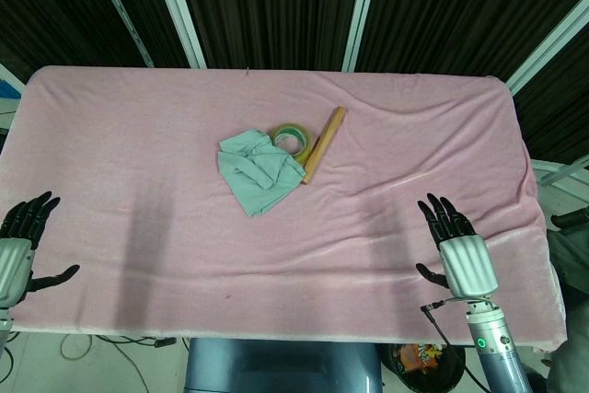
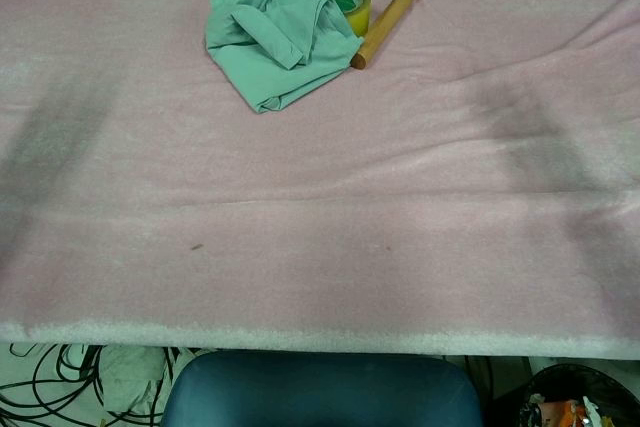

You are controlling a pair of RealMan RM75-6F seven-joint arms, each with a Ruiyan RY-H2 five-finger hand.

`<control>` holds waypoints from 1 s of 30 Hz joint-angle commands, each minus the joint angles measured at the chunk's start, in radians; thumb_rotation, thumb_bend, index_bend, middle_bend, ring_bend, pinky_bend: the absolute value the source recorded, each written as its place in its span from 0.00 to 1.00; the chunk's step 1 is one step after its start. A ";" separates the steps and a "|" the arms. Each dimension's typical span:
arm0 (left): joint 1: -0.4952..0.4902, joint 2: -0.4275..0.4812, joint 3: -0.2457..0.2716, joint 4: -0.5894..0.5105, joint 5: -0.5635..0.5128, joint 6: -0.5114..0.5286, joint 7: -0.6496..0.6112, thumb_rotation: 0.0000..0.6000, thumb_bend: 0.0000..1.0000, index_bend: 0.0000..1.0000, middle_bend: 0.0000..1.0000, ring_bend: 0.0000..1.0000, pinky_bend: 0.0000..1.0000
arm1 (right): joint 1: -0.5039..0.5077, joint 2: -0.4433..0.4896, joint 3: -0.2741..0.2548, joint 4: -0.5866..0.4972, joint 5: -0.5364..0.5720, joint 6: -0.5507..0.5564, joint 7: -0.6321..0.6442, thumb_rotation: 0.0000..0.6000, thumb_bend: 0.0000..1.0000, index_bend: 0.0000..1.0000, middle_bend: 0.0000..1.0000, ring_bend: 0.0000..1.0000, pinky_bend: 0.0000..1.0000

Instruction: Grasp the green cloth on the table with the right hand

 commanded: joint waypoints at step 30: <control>-0.014 0.016 -0.011 -0.016 -0.042 -0.047 -0.036 1.00 0.00 0.00 0.00 0.00 0.00 | 0.374 -0.170 0.278 0.006 0.293 -0.430 -0.211 1.00 0.11 0.00 0.00 0.02 0.23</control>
